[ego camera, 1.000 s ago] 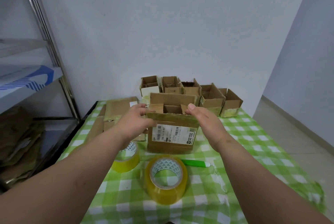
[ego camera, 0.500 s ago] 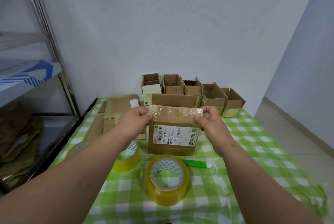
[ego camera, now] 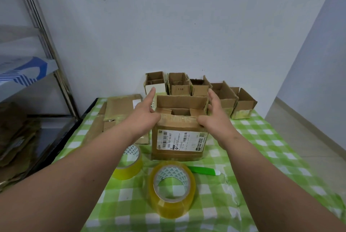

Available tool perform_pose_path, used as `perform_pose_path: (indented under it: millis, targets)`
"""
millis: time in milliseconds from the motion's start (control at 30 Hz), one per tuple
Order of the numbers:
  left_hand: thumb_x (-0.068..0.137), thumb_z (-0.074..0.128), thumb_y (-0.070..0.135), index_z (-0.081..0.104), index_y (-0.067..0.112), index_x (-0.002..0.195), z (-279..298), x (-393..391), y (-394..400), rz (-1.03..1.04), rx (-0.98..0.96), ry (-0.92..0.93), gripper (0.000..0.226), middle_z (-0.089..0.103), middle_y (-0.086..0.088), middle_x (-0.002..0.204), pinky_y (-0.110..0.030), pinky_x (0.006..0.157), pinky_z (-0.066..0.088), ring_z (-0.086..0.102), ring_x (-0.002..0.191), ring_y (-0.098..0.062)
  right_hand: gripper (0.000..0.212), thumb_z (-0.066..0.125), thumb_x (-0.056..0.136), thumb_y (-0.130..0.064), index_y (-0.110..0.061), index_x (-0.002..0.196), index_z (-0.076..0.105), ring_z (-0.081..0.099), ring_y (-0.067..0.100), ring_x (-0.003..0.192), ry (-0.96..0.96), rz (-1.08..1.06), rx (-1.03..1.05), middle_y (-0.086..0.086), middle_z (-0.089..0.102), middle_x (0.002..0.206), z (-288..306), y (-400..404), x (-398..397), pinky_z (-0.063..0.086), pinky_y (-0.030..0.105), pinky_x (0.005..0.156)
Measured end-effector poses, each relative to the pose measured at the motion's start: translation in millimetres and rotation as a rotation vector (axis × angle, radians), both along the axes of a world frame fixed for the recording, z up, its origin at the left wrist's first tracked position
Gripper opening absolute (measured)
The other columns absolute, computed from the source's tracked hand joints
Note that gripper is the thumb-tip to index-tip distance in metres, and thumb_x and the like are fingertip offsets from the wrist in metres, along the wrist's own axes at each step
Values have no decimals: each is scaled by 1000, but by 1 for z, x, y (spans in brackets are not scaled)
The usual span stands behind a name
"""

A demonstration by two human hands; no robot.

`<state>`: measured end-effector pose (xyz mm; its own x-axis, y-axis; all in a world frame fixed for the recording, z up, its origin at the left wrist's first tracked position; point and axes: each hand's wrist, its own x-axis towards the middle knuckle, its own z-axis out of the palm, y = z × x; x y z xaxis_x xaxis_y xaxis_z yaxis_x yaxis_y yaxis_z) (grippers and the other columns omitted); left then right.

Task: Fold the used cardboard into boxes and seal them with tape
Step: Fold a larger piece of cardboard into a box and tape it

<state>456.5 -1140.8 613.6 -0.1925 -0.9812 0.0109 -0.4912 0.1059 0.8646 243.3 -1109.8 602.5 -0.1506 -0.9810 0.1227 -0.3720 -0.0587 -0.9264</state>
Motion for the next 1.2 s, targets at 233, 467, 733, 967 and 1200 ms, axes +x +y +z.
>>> perform_pose_path:
  millis: [233,467,733,967,1200]
  targets:
    - [96,45,17,55,35,134,-12,0,-4,64,-100,-93,44,49,-4,125,-35,86,50,54,100,-20,27,61,88,-9,-30,104,64,50,-5,106,173,-82,-153,-12,53,119,-12,5,3,44,24,94]
    - [103,42,34,42,28,149,-30,-1,12,12,-158,-76,46,37,4,155,-37,116,30,35,139,-15,35,58,97,-34,-28,131,61,33,5,140,187,-45,-122,-11,35,155,-32,17,-2,32,25,107]
    - [92,62,43,33,43,149,-24,-6,16,5,98,151,63,38,4,152,-46,103,46,48,129,-23,59,66,91,-39,-28,145,47,24,8,145,141,-37,-65,-10,22,162,-31,23,2,27,31,115]
    - [94,60,38,30,46,150,-19,-4,18,-31,94,82,64,40,5,147,-28,70,50,56,105,-12,61,68,88,-44,-28,144,49,28,7,143,226,-31,-114,-10,26,159,-33,28,-1,28,24,107]
    - [96,50,39,31,48,148,-21,-3,21,-123,-353,-294,56,20,9,156,-44,117,26,20,141,-16,61,67,84,-55,-27,137,56,27,8,142,378,-42,-164,-18,28,156,-35,31,-10,31,36,113]
